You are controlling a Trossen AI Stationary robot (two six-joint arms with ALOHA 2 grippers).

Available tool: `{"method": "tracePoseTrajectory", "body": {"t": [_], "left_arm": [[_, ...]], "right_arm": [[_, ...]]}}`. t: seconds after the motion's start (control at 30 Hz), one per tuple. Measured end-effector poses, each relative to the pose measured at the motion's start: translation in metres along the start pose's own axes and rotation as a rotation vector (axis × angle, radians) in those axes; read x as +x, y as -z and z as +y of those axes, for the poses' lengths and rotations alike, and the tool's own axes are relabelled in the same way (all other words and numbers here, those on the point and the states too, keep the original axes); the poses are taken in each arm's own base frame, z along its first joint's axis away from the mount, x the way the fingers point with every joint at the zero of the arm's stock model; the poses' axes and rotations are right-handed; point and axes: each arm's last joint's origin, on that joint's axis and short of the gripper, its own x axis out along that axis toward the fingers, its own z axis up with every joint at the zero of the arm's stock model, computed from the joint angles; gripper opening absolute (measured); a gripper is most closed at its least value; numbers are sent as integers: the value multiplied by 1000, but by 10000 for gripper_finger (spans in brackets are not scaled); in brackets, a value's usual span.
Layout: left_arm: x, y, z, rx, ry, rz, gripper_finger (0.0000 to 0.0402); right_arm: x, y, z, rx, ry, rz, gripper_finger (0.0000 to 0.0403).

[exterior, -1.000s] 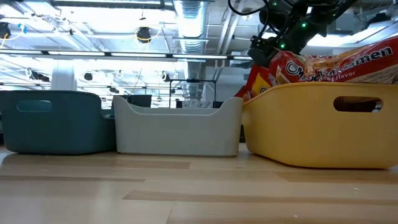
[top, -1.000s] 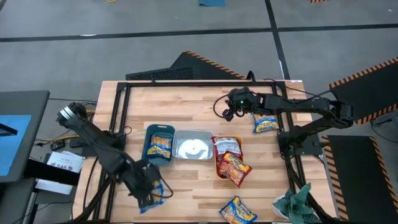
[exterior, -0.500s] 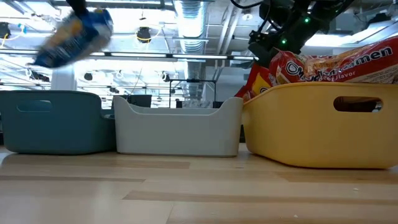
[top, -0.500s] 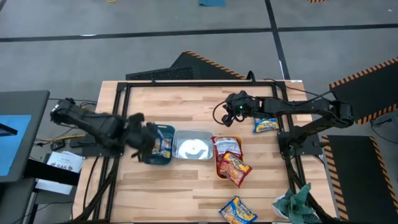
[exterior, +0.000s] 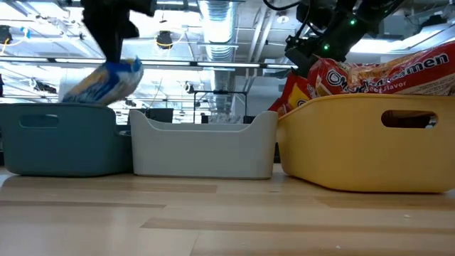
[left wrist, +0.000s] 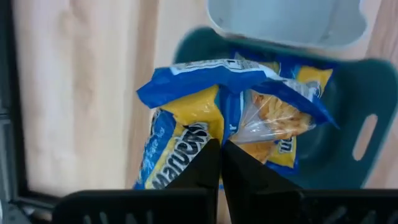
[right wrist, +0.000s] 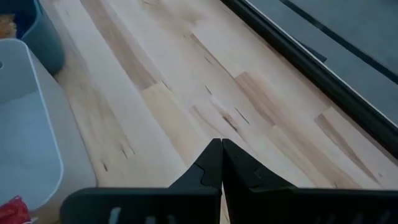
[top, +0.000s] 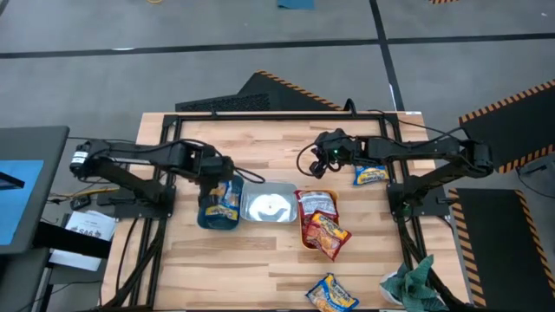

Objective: Sort Maruchan noodles
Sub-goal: Put the left blue noodle pack into the green bin

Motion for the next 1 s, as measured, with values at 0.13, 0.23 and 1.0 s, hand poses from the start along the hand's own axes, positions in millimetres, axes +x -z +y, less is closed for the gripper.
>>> {"method": "tracePoseTrajectory", "body": {"t": [0.13, 0.23, 1.0], "left_arm": [[18, 0, -4, 38, 30, -20, 0], [27, 1, -7, 62, 71, -36, 0], [17, -7, -3, 30, -7, -97, 104]], "right_arm": [[0, 0, 0, 22, 1, 1, 24], [0, 0, 0, 25, 1, 1, 24], [0, 0, 0, 34, 0, -3, 24]]}}
